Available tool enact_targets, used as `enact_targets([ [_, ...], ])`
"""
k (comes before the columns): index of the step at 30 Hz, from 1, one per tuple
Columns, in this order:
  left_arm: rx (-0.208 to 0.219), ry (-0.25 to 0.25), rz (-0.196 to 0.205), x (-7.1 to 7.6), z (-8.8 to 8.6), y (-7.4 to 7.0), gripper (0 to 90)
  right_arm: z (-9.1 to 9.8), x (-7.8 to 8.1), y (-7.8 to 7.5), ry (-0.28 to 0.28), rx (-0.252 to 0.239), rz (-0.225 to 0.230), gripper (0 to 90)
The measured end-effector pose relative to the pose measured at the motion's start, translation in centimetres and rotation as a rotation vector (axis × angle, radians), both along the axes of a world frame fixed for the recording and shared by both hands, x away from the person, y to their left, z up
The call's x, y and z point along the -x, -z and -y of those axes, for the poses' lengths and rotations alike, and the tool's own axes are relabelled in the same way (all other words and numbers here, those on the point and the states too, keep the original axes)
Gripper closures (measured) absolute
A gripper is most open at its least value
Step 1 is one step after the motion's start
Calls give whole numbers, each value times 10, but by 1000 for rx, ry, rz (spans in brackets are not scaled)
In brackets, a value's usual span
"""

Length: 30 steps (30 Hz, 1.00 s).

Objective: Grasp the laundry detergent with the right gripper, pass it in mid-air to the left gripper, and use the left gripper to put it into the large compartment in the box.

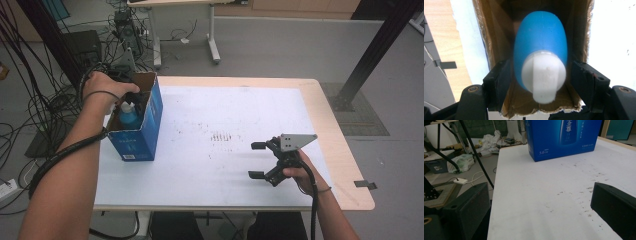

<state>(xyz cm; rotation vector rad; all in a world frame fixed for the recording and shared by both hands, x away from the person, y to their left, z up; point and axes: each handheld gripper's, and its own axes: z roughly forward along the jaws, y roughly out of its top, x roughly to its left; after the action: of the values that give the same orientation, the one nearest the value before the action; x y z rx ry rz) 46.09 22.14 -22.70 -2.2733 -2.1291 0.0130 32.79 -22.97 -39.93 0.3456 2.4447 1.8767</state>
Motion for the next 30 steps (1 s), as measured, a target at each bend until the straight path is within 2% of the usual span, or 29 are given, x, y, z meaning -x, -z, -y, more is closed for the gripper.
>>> enact_targets([
  [6,-4,4,26,4,3,-14,322,0,-1,-1,-4,1,1,24],
  [17,-9,38,74,15,13,-40,240,1,-3,-5,7,9,-2,24],
  [23,-12,39,97,21,18,-51,163,2,-4,-7,31,12,2,25],
  [27,-3,36,101,25,20,-54,103,4,-5,-8,46,10,-7,24],
  [30,0,50,109,28,22,-54,95,5,-6,-10,58,13,-10,24],
])
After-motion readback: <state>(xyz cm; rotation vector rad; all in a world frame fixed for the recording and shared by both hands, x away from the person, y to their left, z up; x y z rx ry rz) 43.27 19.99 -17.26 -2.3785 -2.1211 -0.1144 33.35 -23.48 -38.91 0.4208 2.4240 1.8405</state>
